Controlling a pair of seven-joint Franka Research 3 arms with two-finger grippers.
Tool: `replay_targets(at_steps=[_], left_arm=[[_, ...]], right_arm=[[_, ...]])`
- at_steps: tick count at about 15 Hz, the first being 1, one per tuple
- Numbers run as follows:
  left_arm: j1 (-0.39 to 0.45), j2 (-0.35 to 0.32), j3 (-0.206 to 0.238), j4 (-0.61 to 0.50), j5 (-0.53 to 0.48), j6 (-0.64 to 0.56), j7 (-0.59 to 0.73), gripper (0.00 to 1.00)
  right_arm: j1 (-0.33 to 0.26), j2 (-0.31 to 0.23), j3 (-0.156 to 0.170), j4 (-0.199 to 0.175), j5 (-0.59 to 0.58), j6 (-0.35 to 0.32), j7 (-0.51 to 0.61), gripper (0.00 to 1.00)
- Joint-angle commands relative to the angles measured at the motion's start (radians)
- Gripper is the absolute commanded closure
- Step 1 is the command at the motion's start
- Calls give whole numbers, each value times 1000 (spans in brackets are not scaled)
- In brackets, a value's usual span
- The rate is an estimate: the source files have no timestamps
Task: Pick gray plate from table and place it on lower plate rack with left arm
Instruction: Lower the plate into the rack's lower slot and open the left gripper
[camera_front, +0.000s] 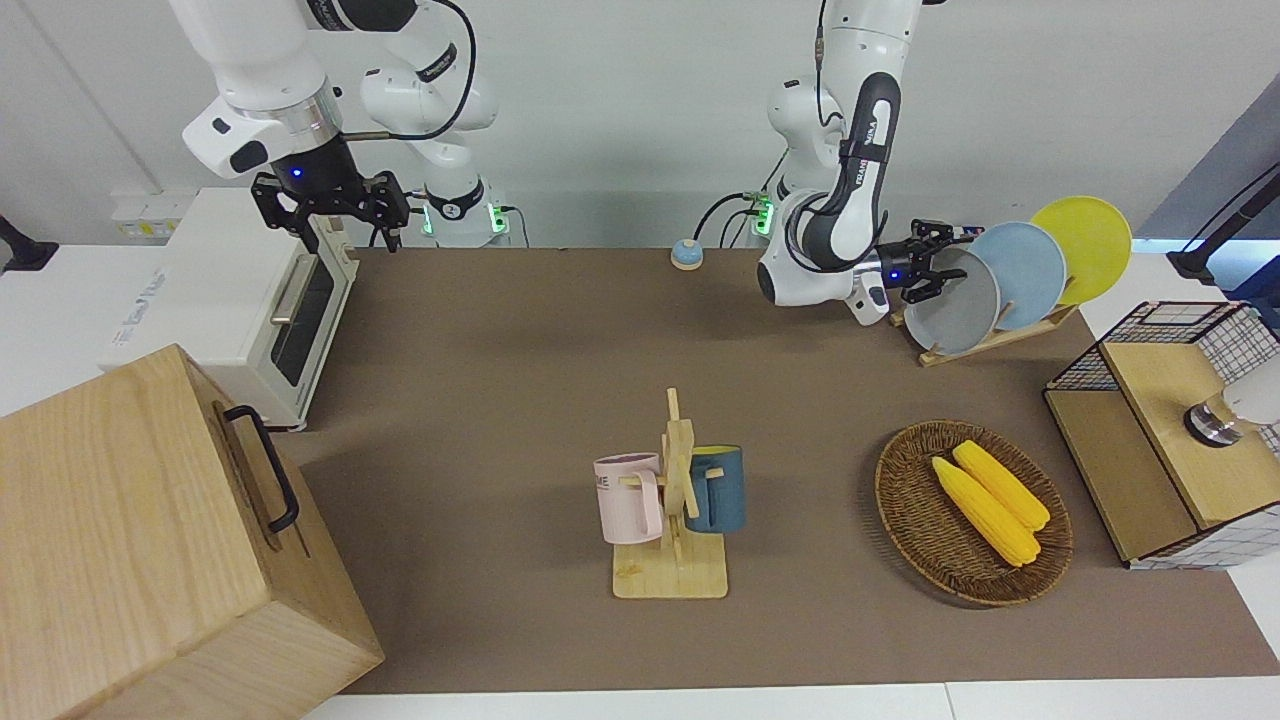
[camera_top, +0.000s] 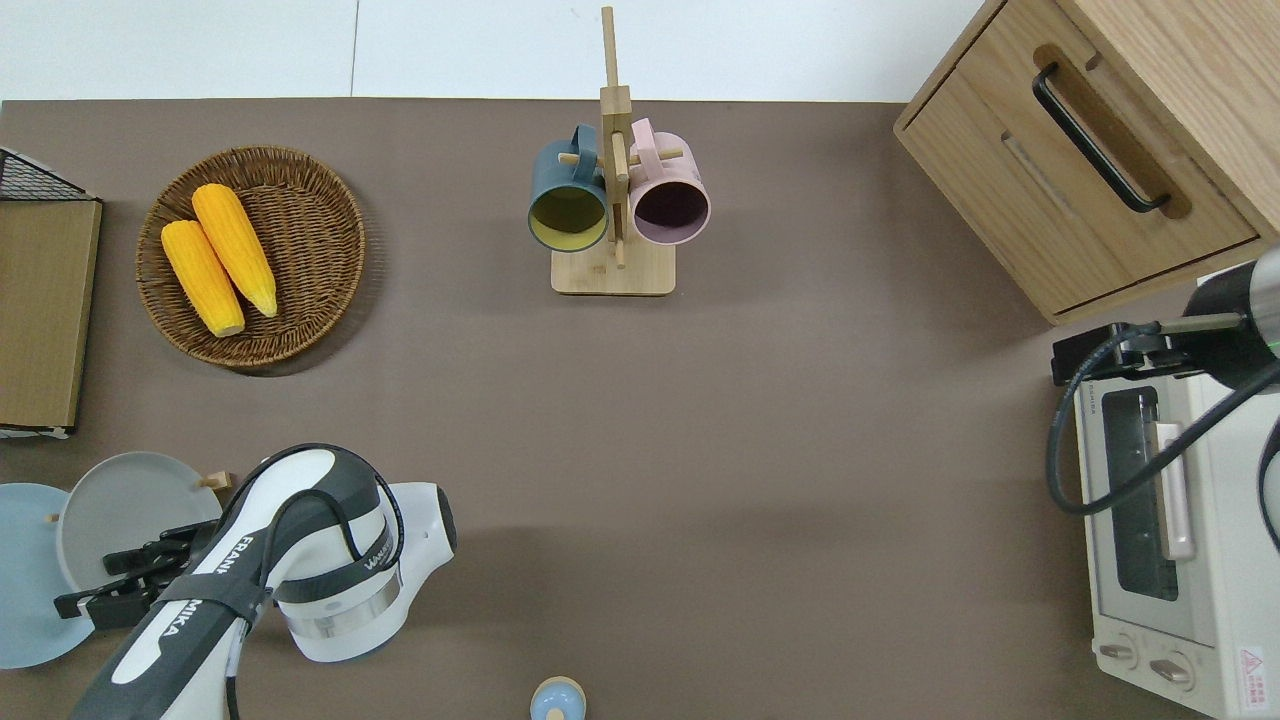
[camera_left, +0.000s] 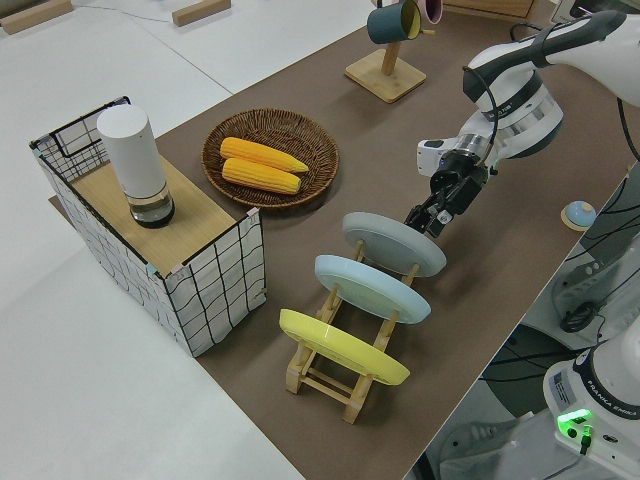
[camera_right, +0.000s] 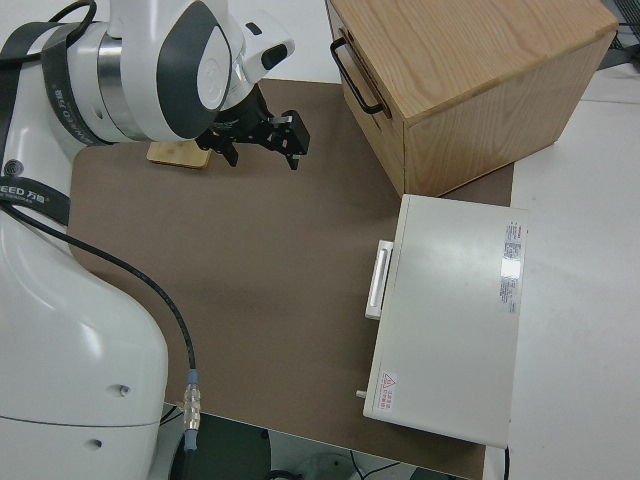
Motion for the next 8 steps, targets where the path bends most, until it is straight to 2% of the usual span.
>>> replay_targets(at_steps=[1,4,8], left_arm=[[-10,19,3,14,18,-14,-19,9],[-16,19,3,16,21,-27,-12,9],[-51,12,0,85,-3,-69,71,7]], right_arm=[[7,0,-6,6,3,-1,4,17],[7,0,-6,6,3,-1,4,17],[7,0,-6,6,3,-1,4,17]])
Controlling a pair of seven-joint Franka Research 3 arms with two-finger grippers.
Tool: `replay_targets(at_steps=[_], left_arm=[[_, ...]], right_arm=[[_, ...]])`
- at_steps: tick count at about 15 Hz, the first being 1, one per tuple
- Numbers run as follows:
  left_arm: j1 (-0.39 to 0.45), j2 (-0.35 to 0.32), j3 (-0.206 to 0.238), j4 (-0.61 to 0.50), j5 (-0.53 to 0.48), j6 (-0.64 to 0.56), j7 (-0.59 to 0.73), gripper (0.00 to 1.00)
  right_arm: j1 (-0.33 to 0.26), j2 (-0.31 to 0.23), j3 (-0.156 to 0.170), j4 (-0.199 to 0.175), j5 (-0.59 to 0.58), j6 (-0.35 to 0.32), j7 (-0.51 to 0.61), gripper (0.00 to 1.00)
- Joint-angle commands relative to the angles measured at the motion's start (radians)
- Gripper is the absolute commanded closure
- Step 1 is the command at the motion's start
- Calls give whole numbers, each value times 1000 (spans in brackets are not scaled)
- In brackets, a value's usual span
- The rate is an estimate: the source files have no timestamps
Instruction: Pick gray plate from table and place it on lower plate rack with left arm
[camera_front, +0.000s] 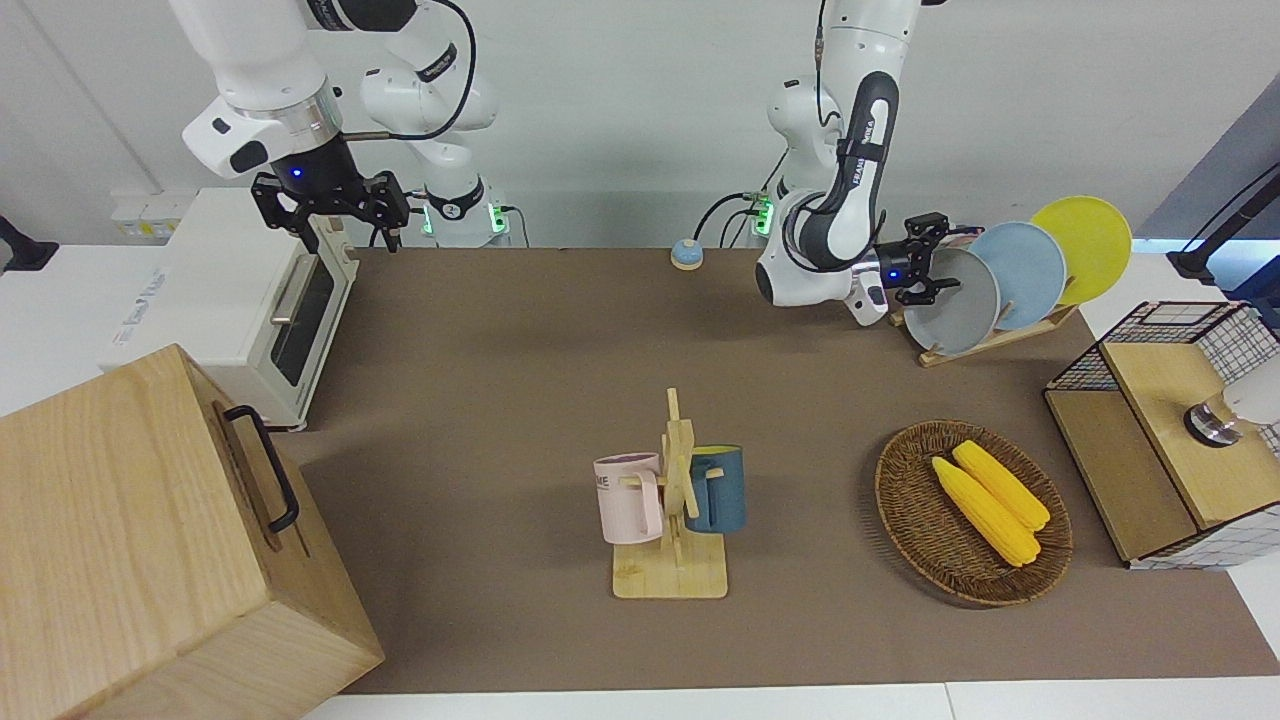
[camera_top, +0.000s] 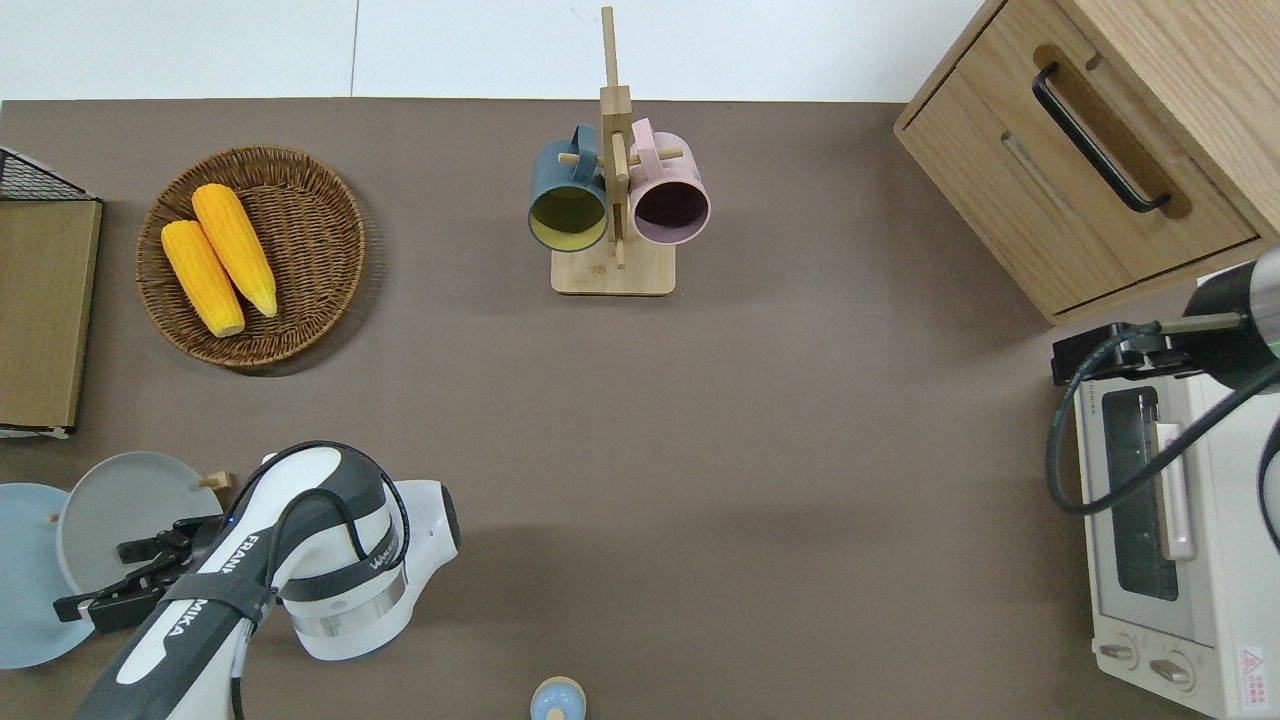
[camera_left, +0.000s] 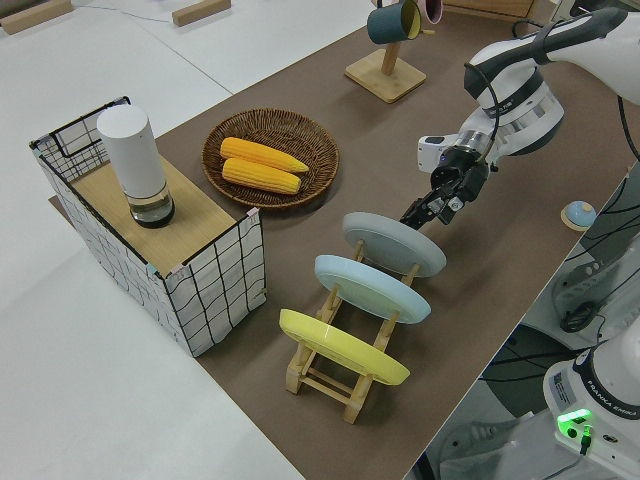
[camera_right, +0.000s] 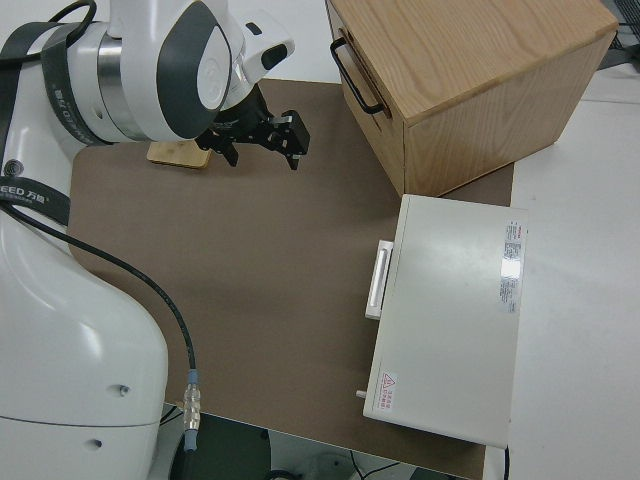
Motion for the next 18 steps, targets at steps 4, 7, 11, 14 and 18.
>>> replay_targets(at_steps=[4,7,11,14,18], left_arm=[[-56,3,-17,216,-94,-72,184,7],[-62,3,-32,381,-173,-99,303,9],[-59,-3,-37,599,-303,-104,498,9],[-51,-3,-31,748,-389,-102,644,7],[-42,-3,-16,869,-518,-96,904,9]], right_arm=[[7,0,-6,6,3,-1,4,17],[7,0,-6,6,3,-1,4,17],[7,0,-6,6,3,-1,4,17],[7,0,-6,6,3,-1,4,17],[7,0,-6,6,3,-1,4,17]])
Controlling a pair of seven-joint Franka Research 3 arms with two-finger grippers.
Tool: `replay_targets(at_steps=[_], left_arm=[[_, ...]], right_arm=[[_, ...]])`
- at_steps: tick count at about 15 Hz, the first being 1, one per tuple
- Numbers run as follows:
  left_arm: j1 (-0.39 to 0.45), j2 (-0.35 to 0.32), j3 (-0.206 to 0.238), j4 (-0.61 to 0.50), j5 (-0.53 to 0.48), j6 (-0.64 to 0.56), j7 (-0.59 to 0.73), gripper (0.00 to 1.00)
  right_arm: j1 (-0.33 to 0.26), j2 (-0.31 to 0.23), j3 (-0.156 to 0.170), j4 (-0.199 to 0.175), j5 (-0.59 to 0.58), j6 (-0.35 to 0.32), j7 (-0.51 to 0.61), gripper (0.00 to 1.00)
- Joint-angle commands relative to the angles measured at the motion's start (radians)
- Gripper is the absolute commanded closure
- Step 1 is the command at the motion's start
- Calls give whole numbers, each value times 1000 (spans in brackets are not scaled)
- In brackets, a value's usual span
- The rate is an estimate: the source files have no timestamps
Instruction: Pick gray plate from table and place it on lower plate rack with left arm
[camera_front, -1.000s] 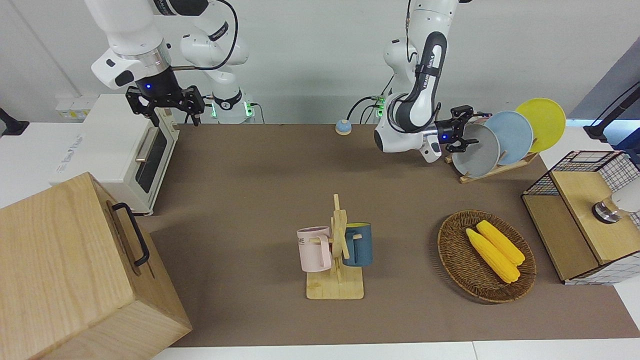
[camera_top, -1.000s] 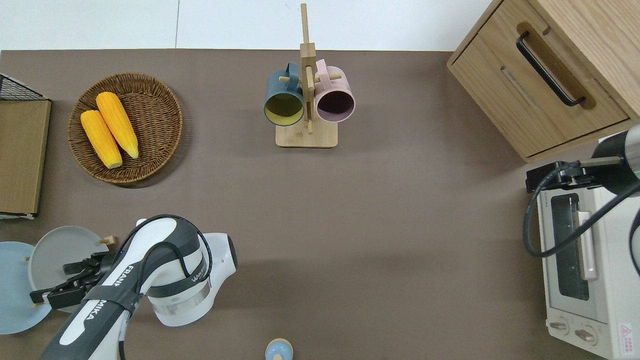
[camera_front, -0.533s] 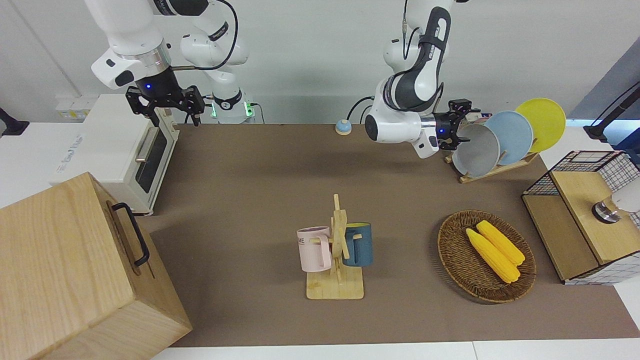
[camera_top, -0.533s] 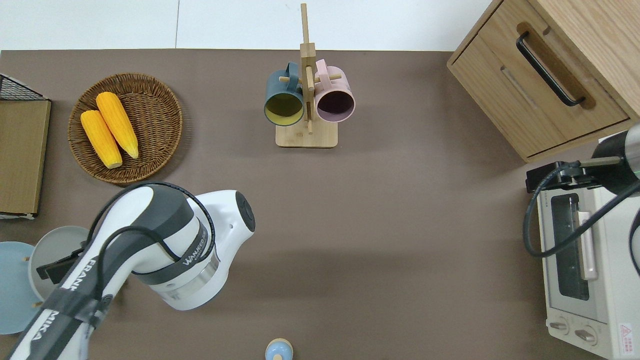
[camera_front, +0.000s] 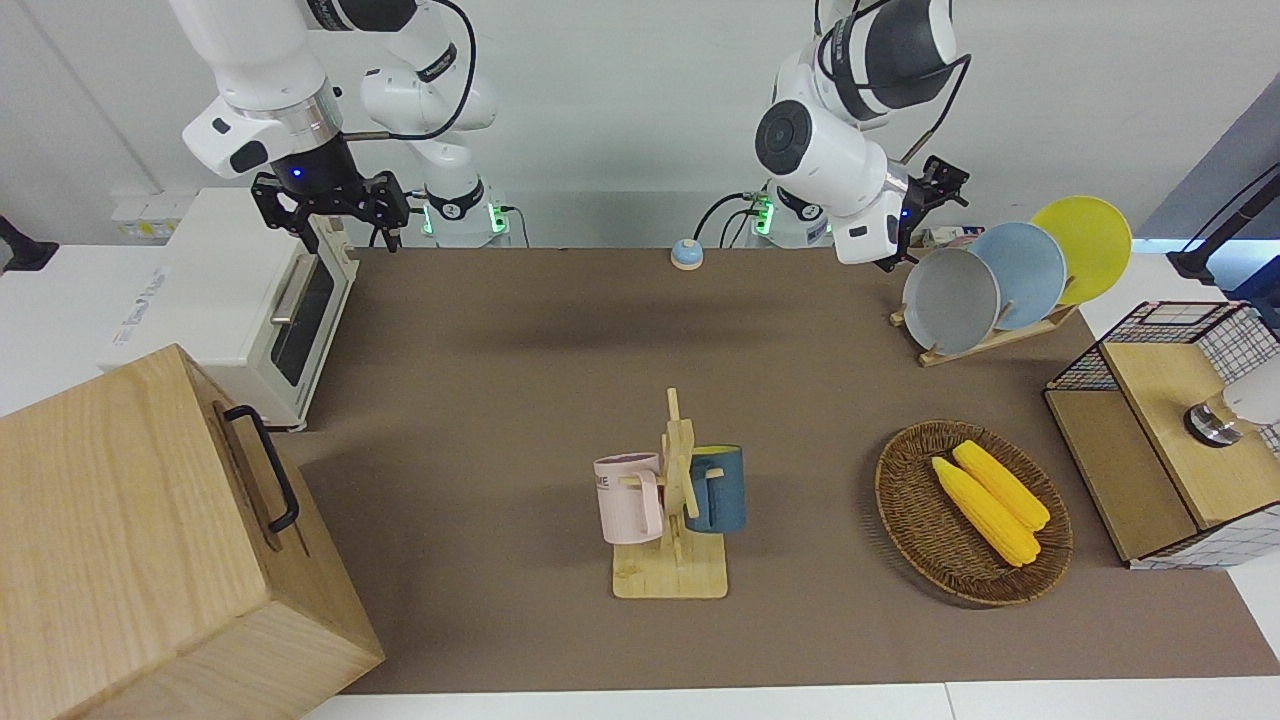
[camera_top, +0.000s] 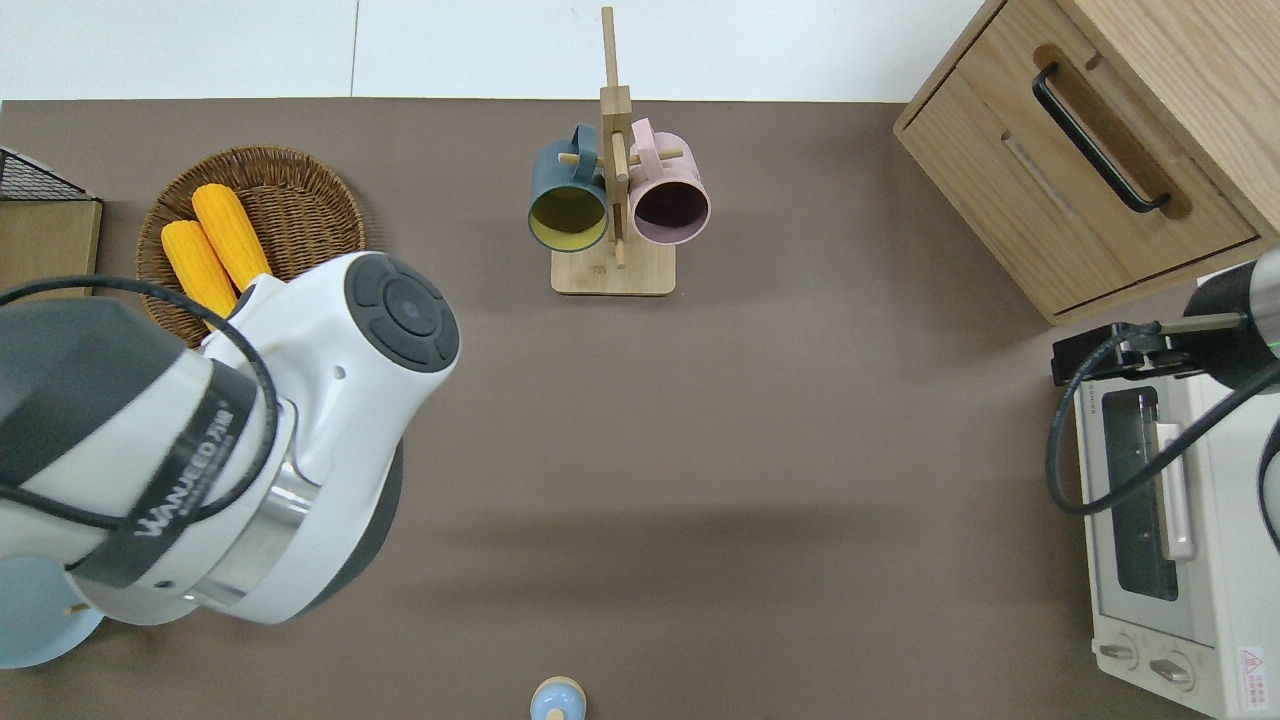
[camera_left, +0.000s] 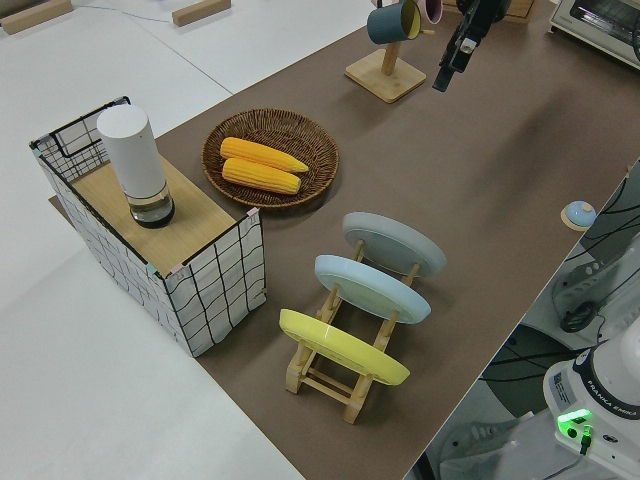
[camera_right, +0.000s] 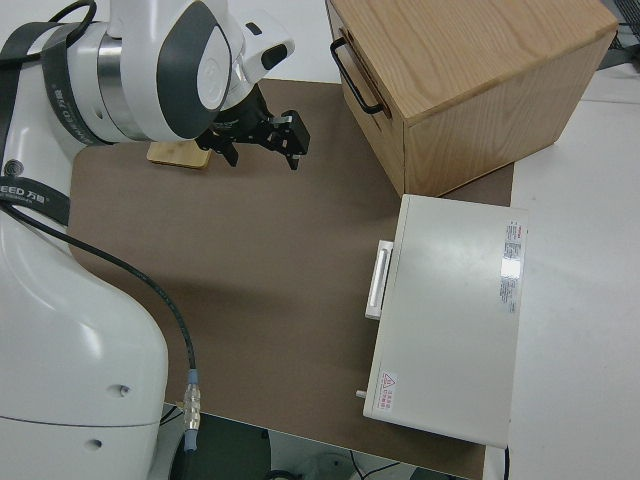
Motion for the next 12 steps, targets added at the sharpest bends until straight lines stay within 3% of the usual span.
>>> replay_targets(at_steps=[1,4,8,10,12], left_arm=[[28,15,11,123,-112,-12,246,9],[154,15,9,195,-343,37,377,7],[324,0,8,200,-659,123,497,7],[349,-2,8,200,-746,170,517,7],[337,-2,-3,200,-744,192,522,7]], right_arm=[[7,0,-6,6,3,-1,4,17],[7,0,-6,6,3,-1,4,17],[7,0,-6,6,3,-1,4,17],[7,0,-6,6,3,-1,4,17],[7,0,-6,6,3,-1,4,17]])
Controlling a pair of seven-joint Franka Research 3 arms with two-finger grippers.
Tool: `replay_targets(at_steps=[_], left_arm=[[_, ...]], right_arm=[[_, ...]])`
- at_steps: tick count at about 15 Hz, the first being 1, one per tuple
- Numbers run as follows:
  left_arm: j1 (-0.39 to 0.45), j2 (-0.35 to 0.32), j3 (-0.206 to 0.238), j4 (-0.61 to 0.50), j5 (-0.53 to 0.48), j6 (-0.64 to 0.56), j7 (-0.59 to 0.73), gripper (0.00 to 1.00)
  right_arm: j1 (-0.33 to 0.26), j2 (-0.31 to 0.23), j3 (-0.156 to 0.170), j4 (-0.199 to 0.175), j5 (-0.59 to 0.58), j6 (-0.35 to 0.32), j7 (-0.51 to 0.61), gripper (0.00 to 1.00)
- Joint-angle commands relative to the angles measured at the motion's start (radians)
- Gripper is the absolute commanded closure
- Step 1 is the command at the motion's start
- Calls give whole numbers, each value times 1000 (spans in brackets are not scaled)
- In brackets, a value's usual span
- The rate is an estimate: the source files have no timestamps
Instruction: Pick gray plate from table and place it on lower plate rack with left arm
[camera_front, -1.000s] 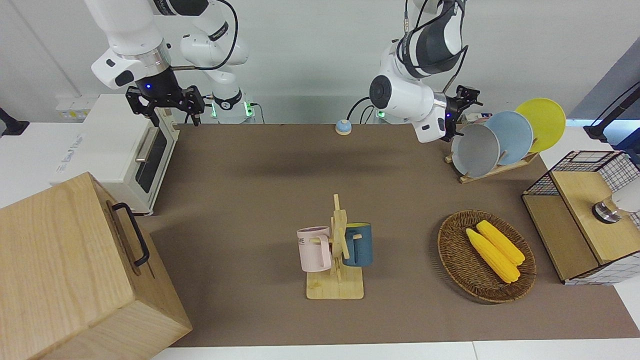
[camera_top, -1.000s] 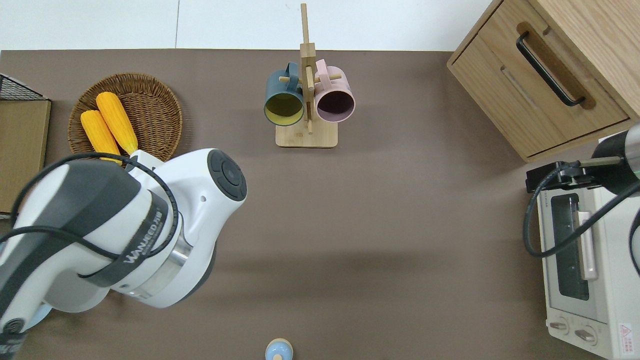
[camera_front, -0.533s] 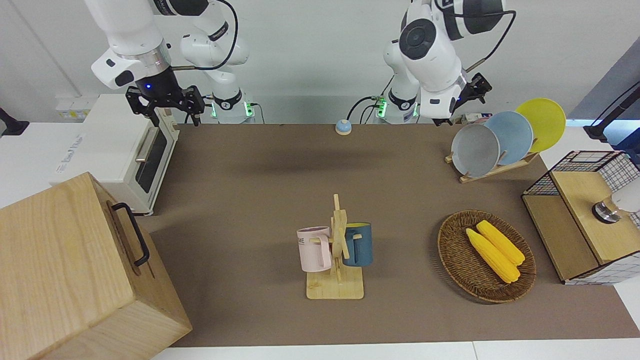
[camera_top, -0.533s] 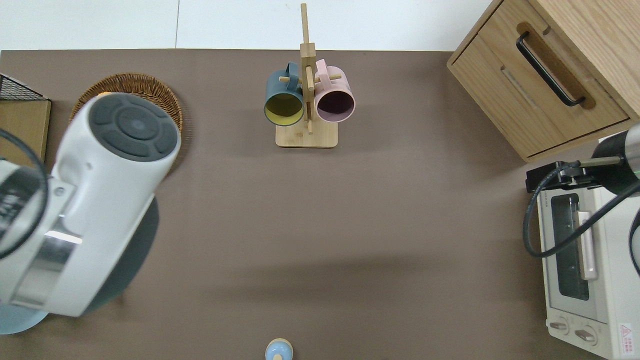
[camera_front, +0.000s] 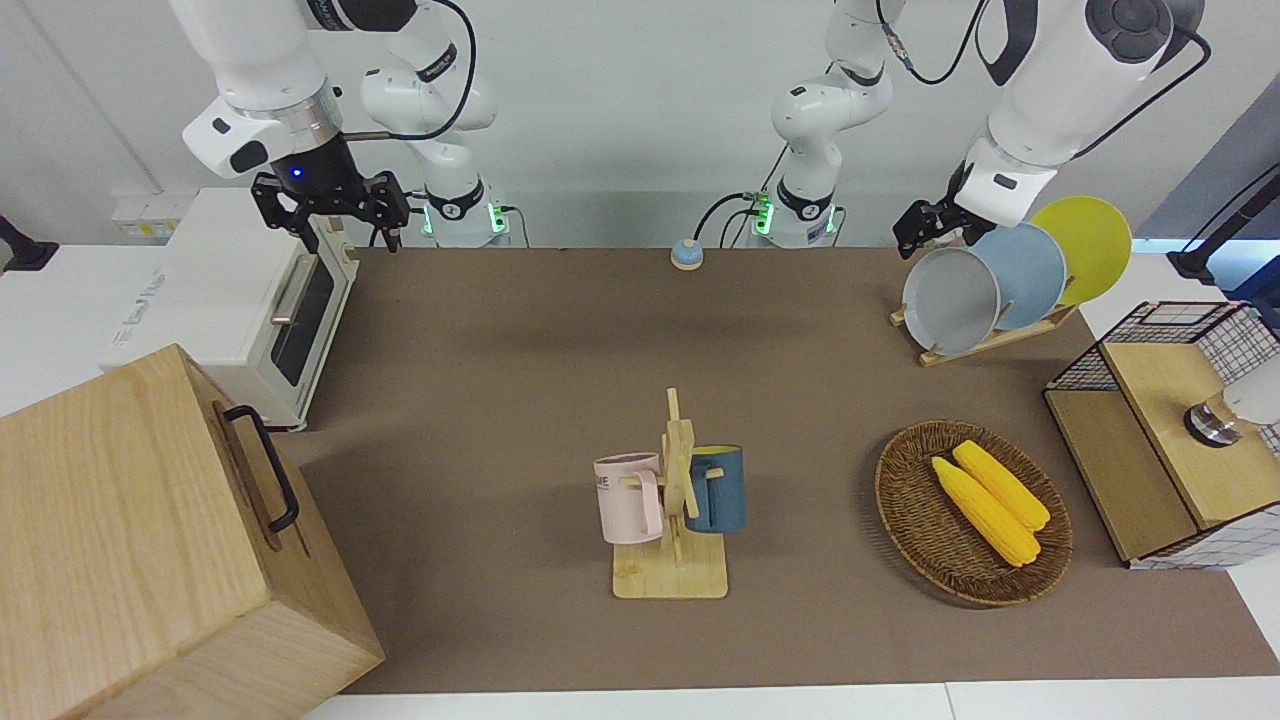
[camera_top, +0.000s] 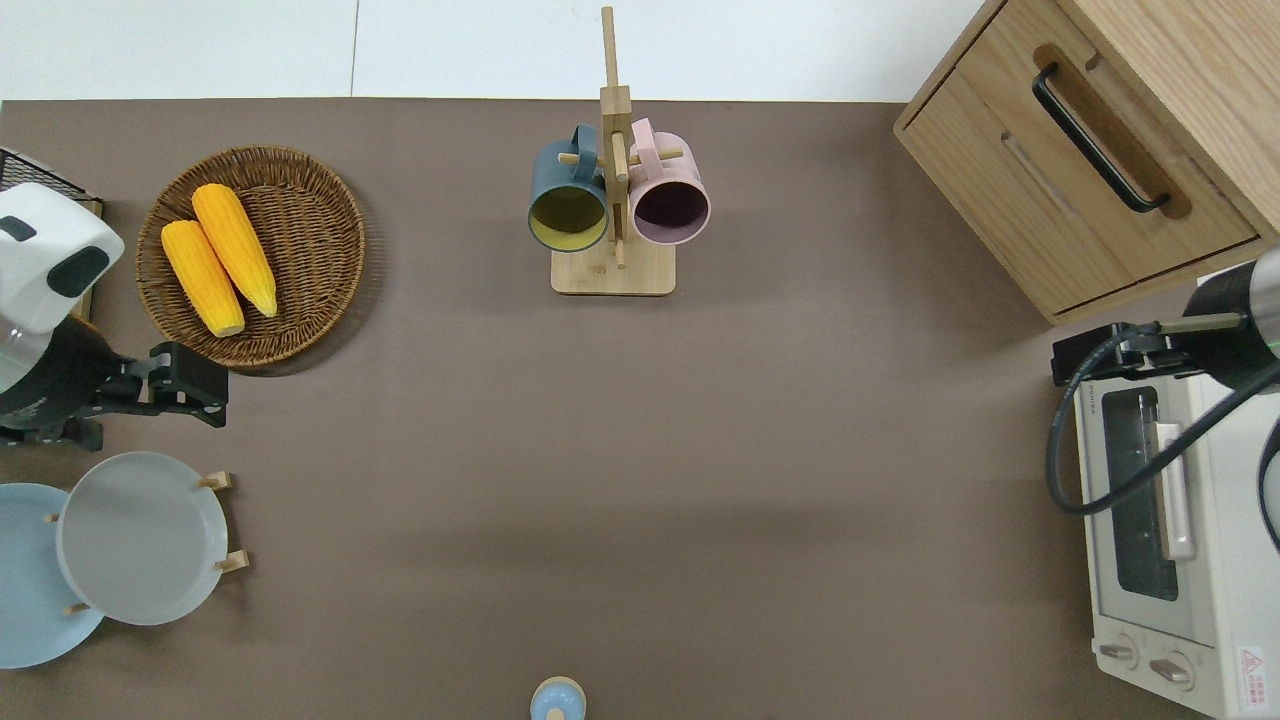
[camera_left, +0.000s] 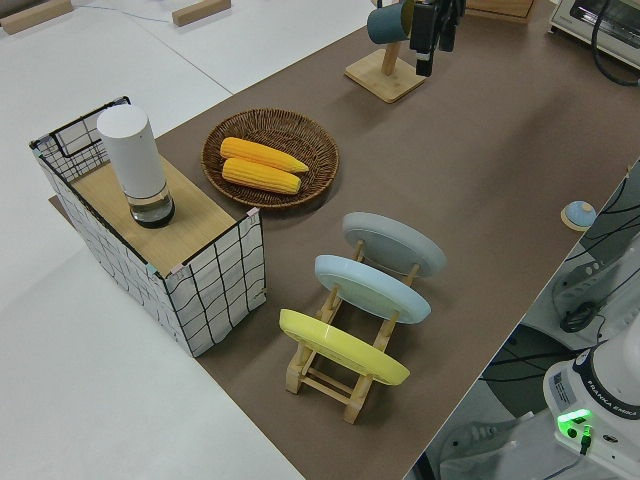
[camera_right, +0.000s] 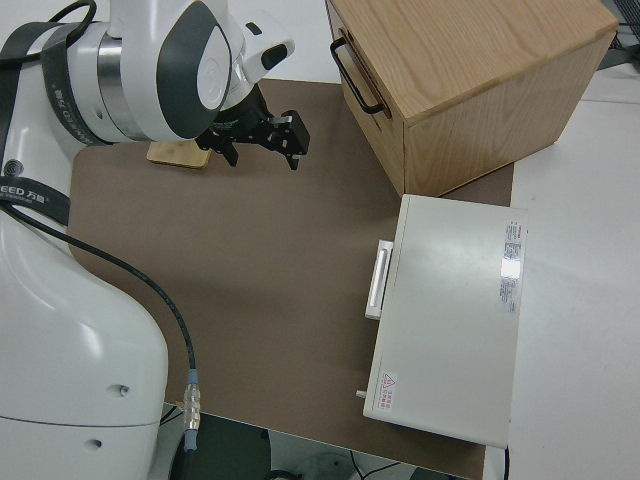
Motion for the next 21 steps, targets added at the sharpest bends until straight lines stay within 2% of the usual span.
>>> replay_targets(at_steps=[1,9,12,14,15,17,21], left_arm=[[-17,-2,-21,10,-25,32,11,7],[-37,-2,-37,10,-25,29,-5,7],[-64,-5,-26,9,-22,29,-6,7],[-76,-4,-3,10,-25,32,-8,7],[-99,-5,21,9,-22,31,9,7],[-167,-11,122,10,-25,29,42,9],[-256,-54,291,3,-31,29,308,9]], right_arm=[[7,0,-6,6,3,-1,4,17],[7,0,-6,6,3,-1,4,17],[7,0,-6,6,3,-1,4,17],[7,0,-6,6,3,-1,4,17],[7,0,-6,6,3,-1,4,17],[7,0,-6,6,3,-2,4,17],[7,0,-6,6,3,-1,4,17]])
